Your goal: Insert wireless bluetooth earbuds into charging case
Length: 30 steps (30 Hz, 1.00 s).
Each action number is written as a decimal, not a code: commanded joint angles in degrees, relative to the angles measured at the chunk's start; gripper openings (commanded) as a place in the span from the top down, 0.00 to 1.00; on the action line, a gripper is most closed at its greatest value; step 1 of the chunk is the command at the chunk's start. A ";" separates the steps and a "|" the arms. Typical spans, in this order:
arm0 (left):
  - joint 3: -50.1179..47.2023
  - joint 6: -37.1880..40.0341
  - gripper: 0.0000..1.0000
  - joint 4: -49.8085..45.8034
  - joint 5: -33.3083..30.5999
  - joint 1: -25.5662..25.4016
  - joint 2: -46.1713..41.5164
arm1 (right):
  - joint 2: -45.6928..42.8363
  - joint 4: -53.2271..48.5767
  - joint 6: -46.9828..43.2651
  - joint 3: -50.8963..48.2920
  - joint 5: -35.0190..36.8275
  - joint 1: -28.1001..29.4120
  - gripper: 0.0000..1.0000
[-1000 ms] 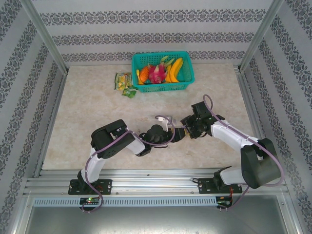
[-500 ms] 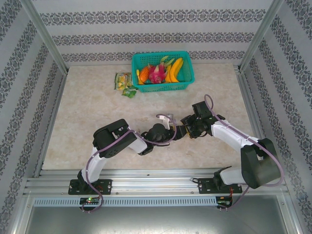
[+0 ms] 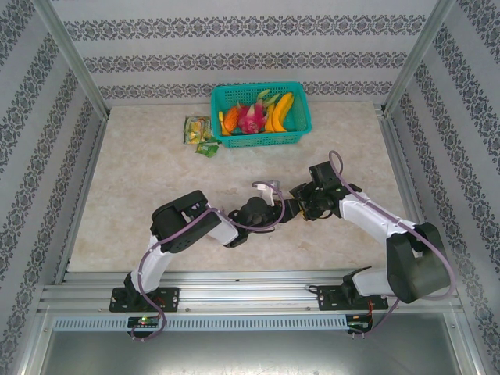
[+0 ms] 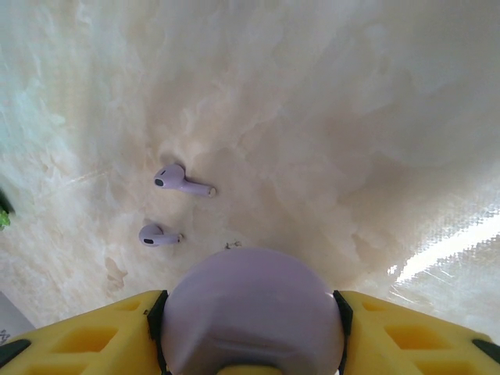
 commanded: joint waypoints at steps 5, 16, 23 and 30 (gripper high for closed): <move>1.58 -0.85 0.62 1.69 -0.94 -0.58 1.24 | -1.85 -0.18 0.61 -0.93 -1.07 -0.73 0.45; 2.69 -1.26 0.70 1.74 -0.92 -0.67 1.83 | -2.45 -0.03 0.87 -1.35 -1.34 -0.74 0.45; 3.00 -1.99 0.78 2.15 -1.09 -0.67 2.25 | -2.37 0.08 1.04 -1.13 -1.57 -0.79 0.44; 2.27 -2.52 0.84 2.47 -1.49 -0.67 2.23 | -2.37 0.14 1.22 -0.50 -1.67 -1.26 0.35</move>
